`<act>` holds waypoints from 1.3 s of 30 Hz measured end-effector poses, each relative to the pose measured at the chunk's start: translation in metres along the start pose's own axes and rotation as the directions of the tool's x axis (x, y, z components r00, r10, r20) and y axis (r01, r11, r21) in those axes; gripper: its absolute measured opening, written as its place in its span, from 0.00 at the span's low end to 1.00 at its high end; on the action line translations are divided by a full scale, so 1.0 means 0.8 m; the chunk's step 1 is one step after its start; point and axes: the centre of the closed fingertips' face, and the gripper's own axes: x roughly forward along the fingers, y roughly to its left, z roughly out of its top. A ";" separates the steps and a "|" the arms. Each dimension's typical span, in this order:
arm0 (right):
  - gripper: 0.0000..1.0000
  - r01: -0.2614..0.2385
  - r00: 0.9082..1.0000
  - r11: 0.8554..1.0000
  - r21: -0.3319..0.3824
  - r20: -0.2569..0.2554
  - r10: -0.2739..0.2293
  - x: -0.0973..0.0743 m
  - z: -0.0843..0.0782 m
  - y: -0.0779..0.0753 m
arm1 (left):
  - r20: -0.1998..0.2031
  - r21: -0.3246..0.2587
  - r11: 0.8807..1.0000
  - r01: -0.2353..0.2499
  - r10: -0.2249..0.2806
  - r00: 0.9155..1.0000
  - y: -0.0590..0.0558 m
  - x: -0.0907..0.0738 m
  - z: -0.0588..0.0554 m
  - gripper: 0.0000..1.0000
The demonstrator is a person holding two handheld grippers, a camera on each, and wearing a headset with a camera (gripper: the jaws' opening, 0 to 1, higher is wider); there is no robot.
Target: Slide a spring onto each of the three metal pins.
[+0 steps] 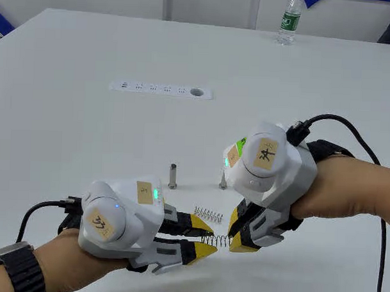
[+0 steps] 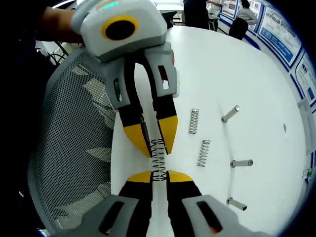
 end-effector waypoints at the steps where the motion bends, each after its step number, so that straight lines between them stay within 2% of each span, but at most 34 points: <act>1: 0.12 0.001 1.000 1.000 -0.002 -0.001 -0.001 0.000 0.000 0.000 | -0.001 0.005 1.000 0.000 0.000 1.000 0.000 0.000 0.000 0.13; 6: 0.12 0.000 1.000 1.000 -0.007 -0.002 0.000 -0.002 -0.001 0.001 | -0.006 0.010 1.000 0.006 -0.006 1.000 -0.002 0.002 -0.001 0.12; 13: 0.11 0.003 1.000 1.000 -0.009 0.019 -0.003 -0.014 0.003 0.001 | -0.012 0.017 1.000 0.008 -0.008 1.000 -0.003 0.002 -0.001 0.11; 27: 0.11 0.029 0.996 0.999 -0.035 0.086 -0.026 -0.036 0.034 0.005 | -0.013 0.022 1.000 0.002 -0.002 1.000 -0.002 0.001 -0.001 0.11; 39: 0.11 0.037 0.994 0.997 -0.062 0.109 -0.030 -0.040 0.053 0.005 | -0.003 0.018 1.000 -0.002 0.002 1.000 0.000 0.003 0.003 0.11</act>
